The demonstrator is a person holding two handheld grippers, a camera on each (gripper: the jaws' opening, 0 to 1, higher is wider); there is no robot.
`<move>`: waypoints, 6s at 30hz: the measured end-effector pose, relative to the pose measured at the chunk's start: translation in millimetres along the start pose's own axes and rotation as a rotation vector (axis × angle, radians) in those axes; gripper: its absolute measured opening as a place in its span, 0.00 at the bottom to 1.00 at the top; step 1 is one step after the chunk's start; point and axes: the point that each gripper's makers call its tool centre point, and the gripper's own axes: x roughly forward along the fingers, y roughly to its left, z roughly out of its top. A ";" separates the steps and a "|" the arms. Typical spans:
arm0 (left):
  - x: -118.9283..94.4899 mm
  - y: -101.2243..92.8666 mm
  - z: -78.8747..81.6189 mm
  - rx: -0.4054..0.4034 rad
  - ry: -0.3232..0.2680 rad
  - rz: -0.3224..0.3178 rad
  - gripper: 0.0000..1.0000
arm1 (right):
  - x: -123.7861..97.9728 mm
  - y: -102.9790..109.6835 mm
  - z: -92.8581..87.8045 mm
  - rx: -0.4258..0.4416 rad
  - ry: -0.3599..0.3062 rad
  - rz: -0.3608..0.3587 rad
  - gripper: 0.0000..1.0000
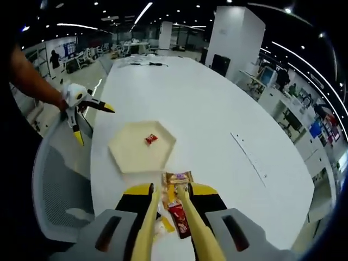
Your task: Place the target food into the container with the food tongs after gripping and lifting it, then release it inside without dropping or visibly crushing the food.
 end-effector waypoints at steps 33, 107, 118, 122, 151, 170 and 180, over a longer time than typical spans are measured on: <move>-2.6 -7.0 9.3 0.026 -0.029 -0.026 0.99 | -16.4 1.5 -37.0 0.092 0.036 -0.113 0.25; -5.6 1.0 11.5 0.001 -0.054 -0.006 0.99 | 46.6 15.1 -115.2 0.254 0.115 -0.178 0.25; -5.7 2.5 11.5 -0.003 -0.051 0.005 0.98 | 65.4 23.0 -139.7 0.323 0.157 -0.224 0.26; -5.2 2.0 10.7 -0.001 -0.045 0.004 0.98 | 67.9 18.2 -146.2 0.343 0.174 -0.252 0.27; -3.6 5.2 6.0 -0.002 -0.020 0.017 0.97 | 81.9 10.4 -163.0 0.489 0.265 -0.216 0.29; -4.4 5.5 6.7 -0.005 -0.024 0.019 0.97 | 67.8 8.0 -148.8 0.428 0.250 -0.198 0.20; -4.9 5.1 8.4 -0.003 -0.031 0.018 0.97 | 49.3 -2.7 -124.5 0.402 0.225 -0.196 0.20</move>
